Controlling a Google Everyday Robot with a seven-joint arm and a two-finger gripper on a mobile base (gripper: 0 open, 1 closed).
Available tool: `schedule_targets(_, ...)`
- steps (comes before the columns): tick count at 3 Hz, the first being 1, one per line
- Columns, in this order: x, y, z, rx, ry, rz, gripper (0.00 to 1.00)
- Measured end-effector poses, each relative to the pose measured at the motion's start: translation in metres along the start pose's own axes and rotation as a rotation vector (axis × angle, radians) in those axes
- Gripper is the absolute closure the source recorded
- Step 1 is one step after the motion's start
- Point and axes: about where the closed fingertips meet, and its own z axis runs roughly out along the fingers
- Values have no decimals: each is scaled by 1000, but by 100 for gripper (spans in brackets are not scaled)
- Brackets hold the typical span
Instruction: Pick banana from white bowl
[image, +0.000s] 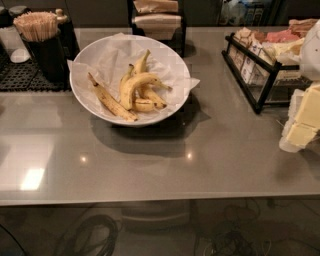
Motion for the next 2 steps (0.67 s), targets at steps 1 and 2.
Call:
schedule_targets(1, 0, 0, 0, 0, 0, 0, 0)
schedule_targets(2, -7, -6, 5, -2, -20, -23, 0)
